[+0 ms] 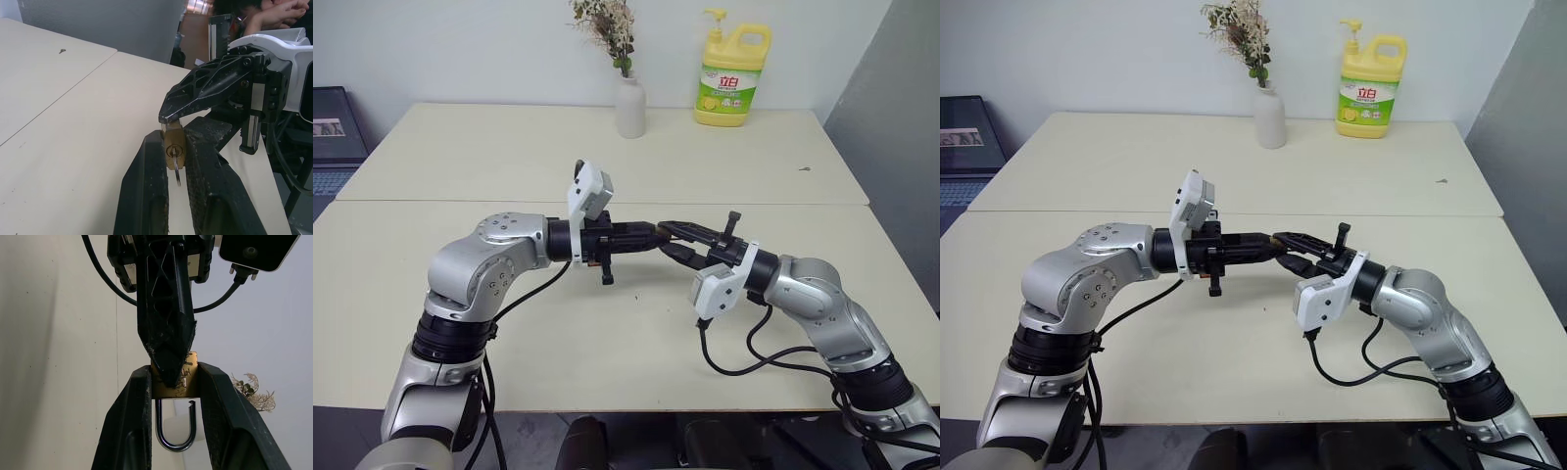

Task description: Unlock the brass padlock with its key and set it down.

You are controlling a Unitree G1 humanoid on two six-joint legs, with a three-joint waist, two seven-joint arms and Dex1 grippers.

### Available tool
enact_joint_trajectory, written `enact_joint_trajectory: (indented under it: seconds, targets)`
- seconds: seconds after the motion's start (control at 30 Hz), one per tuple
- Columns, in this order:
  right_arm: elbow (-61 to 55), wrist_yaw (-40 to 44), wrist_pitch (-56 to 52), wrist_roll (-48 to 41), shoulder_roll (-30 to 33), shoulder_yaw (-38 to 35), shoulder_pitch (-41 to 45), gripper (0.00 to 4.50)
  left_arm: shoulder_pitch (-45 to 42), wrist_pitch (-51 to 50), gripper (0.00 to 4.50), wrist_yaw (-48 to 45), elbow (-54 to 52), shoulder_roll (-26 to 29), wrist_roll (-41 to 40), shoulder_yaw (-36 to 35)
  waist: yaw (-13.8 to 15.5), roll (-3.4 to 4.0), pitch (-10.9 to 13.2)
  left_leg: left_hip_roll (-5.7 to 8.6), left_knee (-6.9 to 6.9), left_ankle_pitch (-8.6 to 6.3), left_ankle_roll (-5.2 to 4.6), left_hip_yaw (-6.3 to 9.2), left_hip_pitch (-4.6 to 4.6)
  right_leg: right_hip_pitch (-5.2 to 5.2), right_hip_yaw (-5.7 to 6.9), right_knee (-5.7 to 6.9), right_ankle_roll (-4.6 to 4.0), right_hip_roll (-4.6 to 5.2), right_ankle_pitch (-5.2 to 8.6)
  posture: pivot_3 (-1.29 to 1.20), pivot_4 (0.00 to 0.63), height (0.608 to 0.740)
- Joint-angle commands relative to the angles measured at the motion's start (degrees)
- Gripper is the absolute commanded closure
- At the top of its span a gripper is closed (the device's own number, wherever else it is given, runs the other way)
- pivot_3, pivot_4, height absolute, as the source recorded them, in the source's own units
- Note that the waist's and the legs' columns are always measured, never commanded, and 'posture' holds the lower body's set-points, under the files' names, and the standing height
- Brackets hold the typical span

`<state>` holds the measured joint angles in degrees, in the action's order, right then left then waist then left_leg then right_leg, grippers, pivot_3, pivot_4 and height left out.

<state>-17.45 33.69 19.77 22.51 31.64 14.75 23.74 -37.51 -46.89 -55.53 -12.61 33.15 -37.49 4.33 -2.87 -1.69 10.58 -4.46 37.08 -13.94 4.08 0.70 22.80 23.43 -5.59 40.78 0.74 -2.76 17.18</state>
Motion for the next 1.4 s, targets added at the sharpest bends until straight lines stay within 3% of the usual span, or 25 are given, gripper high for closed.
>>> enact_joint_trajectory:
  seconds: [0.03,0.17,0.5,0.7,0.8,1.13,1.17,1.4]
  targets:
    - [-2.0,-0.1,1.0,-0.1,0.0,-0.3,1.1,3.57,-0.9,1.4,4.34,0.1,-0.6,0.0,0.5,-0.5,0.0,0.00,0.0,0.00,0.00,0.00,0.00,0.00,0.00,0.00,0.00,0.00,0.00,0.00,0.00,0.00,0.150,0.740]
    - [-1.5,0.8,-0.6,-0.3,0.4,-0.6,0.8,3.57,-0.8,1.7,4.34,-0.2,-0.4,-0.1,0.7,-0.5,0.0,0.00,0.0,0.00,0.00,0.00,0.00,0.00,0.00,0.00,0.00,0.00,0.00,0.00,0.00,0.00,0.150,0.740]
    - [-2.2,3.9,-4.3,-2.5,4.3,-3.0,-1.1,0.03,-0.7,3.6,4.34,-3.1,0.9,1.2,1.1,-1.0,0.0,0.00,0.0,0.00,0.00,0.00,0.00,0.00,0.00,0.00,0.00,-0.01,0.00,0.00,0.00,0.00,0.150,0.740]
    - [-9.4,9.4,-12.8,-13.8,6.8,-8.3,-6.2,0.01,-0.7,6.3,4.34,-5.1,3.6,2.4,2.0,-1.6,0.1,0.00,0.0,0.01,-0.01,0.00,0.00,0.00,0.01,0.00,0.00,-0.02,0.00,0.00,0.02,0.00,0.150,0.740]
    - [-13.5,11.2,-16.7,-20.8,7.2,-10.9,-6.8,0.61,-0.7,6.4,4.34,-6.7,4.0,2.8,1.4,-1.6,0.0,0.00,0.0,0.01,-0.01,0.00,0.00,0.00,0.02,0.00,0.00,-0.02,0.05,0.00,0.04,0.00,0.150,0.740]
    - [-14.3,13.9,-19.7,-25.6,6.0,-7.6,-1.6,4.29,-1.7,5.4,4.34,-8.0,3.9,2.7,0.7,-1.8,0.0,0.00,0.0,0.01,-0.01,0.00,-0.01,0.05,0.01,-0.01,0.04,-0.02,0.25,-0.01,0.16,0.00,0.150,0.740]
    - [-13.8,13.9,-19.8,-25.4,5.7,-7.1,-1.1,4.50,-1.6,5.3,4.34,-8.1,3.6,2.8,0.5,-1.8,-0.1,0.00,0.0,0.01,-0.01,0.00,-0.01,0.05,0.02,-0.01,0.03,-0.02,0.25,-0.01,0.16,0.00,0.150,0.740]
    - [-11.7,13.9,-19.8,-25.1,5.1,-5.2,0.4,4.50,-0.7,5.0,4.34,-8.4,1.2,3.8,-0.1,-1.9,0.0,0.00,0.0,0.01,-0.01,0.00,-0.01,0.05,0.03,0.00,0.04,-0.03,0.24,-0.01,0.16,0.00,0.150,0.740]
